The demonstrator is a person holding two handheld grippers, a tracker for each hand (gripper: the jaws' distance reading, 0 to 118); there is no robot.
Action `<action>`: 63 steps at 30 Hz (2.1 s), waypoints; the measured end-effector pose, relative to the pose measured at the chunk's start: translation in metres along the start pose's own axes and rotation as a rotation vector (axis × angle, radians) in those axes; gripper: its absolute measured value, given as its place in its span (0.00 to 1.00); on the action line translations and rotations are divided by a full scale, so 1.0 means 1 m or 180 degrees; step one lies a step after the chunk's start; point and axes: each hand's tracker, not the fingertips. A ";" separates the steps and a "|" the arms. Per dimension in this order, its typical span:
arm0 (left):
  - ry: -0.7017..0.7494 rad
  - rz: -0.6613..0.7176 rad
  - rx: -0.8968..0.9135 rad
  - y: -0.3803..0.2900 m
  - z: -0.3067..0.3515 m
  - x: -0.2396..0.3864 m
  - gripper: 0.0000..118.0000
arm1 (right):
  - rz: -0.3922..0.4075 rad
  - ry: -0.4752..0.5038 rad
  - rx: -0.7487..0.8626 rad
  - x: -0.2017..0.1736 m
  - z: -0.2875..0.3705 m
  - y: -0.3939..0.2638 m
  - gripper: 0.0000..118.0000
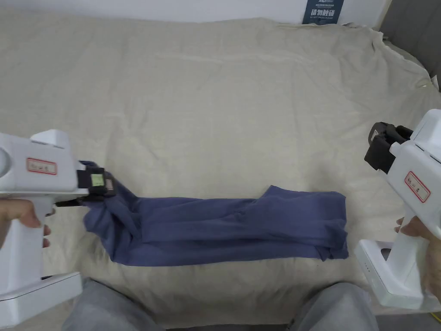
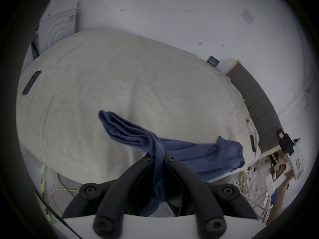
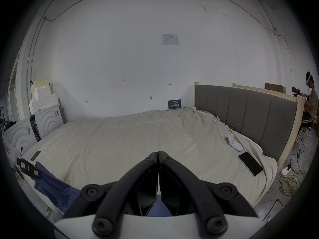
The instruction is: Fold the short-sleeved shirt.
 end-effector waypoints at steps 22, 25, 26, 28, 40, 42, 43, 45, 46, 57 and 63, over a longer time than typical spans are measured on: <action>-0.0569 -0.0408 -0.0405 -0.045 -0.138 0.140 0.98 | -0.0119 -0.0114 0.0015 0.026 0.011 -0.002 0.00; -0.0339 -0.0321 -0.0080 -0.030 -0.113 0.123 0.98 | -0.0139 -0.0108 0.0011 0.026 0.010 -0.002 0.00; -0.0245 -0.0349 0.0050 -0.028 -0.107 0.118 0.95 | -0.0143 -0.0108 0.0013 0.026 0.010 -0.002 0.00; 0.0072 -0.0396 0.0376 -0.028 -0.097 0.108 0.65 | -0.0155 -0.0101 0.0011 0.025 0.009 -0.003 0.00; 0.0483 -0.0823 0.0355 -0.116 -0.122 0.131 0.00 | -0.0178 -0.0099 0.0011 0.024 0.012 -0.002 0.00; 0.0391 -0.0832 0.0220 -0.129 -0.134 0.139 0.00 | -0.0170 -0.0110 0.0005 0.025 0.013 -0.003 0.00; 0.0303 -0.0876 0.0145 -0.138 -0.137 0.147 0.00 | -0.0185 -0.0105 -0.0006 0.026 0.014 -0.004 0.00; 0.0191 -0.0957 -0.0016 -0.152 -0.149 0.155 0.00 | -0.0194 -0.0115 -0.0009 0.027 0.015 -0.004 0.00; 0.0135 -0.0998 -0.0105 -0.158 -0.153 0.161 0.00 | -0.0188 -0.0124 -0.0012 0.028 0.015 -0.005 0.00; -0.0060 -0.1084 -0.0311 -0.160 -0.153 0.175 0.00 | -0.0241 -0.0112 -0.0032 0.029 0.017 -0.007 0.00; -0.0562 -0.0649 0.0081 -0.107 -0.111 0.164 0.00 | -0.0207 -0.0067 -0.0025 0.026 0.018 -0.005 0.00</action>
